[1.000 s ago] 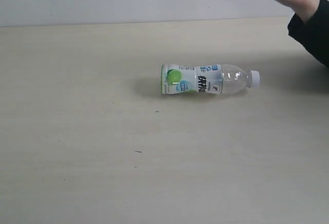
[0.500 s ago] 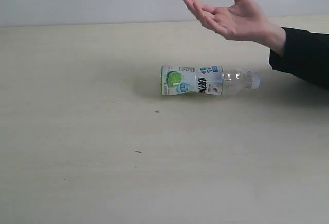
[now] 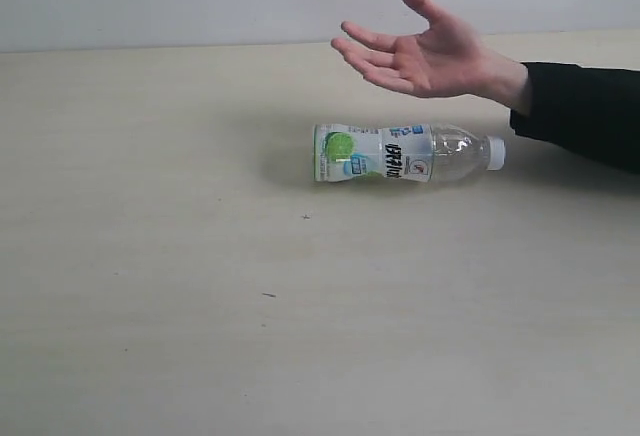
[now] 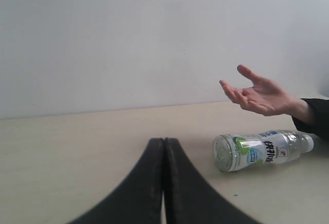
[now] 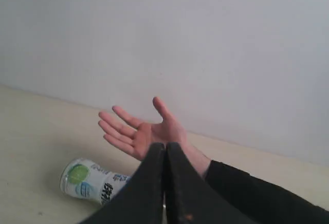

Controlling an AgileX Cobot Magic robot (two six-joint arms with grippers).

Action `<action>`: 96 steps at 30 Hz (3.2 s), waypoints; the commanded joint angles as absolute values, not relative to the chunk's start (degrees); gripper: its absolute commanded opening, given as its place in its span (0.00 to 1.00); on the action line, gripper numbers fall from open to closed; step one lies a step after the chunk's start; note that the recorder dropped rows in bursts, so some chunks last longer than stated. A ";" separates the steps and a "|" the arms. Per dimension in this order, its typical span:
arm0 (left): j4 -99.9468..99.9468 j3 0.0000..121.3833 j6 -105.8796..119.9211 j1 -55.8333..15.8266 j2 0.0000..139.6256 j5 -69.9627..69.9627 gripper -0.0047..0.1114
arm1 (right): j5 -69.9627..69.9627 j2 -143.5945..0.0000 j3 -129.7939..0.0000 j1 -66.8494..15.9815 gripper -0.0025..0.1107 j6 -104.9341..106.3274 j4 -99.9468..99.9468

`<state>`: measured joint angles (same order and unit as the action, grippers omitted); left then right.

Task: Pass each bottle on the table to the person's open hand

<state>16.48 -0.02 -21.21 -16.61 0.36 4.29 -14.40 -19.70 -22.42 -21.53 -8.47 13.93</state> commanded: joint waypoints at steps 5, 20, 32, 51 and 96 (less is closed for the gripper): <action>16.57 0.00 -21.25 -16.63 0.00 3.79 0.04 | -24.17 -34.23 -31.81 -24.93 0.02 2.68 9.66; 16.57 0.00 -21.25 -16.63 0.00 3.79 0.04 | -30.25 -53.74 -36.47 -33.14 0.02 9.38 7.47; 16.57 0.00 -21.25 -16.63 0.00 3.79 0.04 | -44.41 -69.86 -50.20 -34.70 0.02 12.44 11.63; 16.57 0.00 -21.25 -16.63 0.00 3.79 0.04 | -36.61 -92.02 -56.38 -34.70 0.26 31.98 11.82; 16.57 0.00 -21.25 -16.63 0.00 3.79 0.04 | -17.12 -106.53 -62.05 -34.70 0.71 28.84 25.88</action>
